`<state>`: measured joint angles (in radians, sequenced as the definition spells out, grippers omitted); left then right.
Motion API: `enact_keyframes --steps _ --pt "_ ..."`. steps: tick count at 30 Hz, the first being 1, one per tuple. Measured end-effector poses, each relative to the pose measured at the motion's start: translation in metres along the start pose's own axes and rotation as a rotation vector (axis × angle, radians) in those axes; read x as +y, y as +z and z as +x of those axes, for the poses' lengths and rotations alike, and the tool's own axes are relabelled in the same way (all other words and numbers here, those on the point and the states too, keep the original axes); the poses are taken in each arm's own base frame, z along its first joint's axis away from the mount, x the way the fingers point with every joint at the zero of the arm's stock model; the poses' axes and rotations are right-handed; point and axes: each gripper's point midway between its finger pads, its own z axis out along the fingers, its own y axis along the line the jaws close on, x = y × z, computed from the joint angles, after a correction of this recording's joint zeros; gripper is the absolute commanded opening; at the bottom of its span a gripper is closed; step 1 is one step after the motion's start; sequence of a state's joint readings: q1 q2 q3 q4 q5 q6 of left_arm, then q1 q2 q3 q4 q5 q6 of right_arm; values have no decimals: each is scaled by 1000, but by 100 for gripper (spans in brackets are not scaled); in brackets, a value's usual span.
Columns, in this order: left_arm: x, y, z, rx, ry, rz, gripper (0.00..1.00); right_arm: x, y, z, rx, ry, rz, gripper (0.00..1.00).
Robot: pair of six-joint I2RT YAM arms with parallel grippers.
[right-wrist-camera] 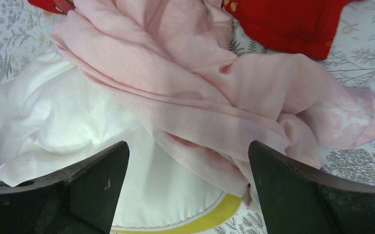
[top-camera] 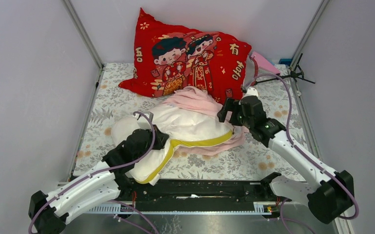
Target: Remove the pillowcase from the pillow
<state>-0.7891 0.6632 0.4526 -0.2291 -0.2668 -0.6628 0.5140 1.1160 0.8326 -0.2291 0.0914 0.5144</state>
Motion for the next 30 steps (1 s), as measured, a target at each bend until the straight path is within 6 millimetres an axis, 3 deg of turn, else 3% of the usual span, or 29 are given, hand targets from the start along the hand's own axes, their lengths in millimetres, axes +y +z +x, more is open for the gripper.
enact_keyframes --steps 4,8,14,23,28,30 --pt "-3 2 0 0 10 12 0 -3 -15 -11 -51 -2 9 100" --pt "-2 1 0 0 7 11 0 -5 -17 -12 -67 -4 18 100" --pt "1 -11 -6 -26 -33 6 2 -6 -1 -3 -31 2 26 100" --pt "7 -20 -7 -39 -74 -17 1 -9 30 30 110 -7 32 100" --pt "10 -15 0 -7 -73 -38 1 -10 31 40 137 -11 22 100" --pt "9 -12 2 4 -75 -41 1 -13 30 45 142 -11 18 94"
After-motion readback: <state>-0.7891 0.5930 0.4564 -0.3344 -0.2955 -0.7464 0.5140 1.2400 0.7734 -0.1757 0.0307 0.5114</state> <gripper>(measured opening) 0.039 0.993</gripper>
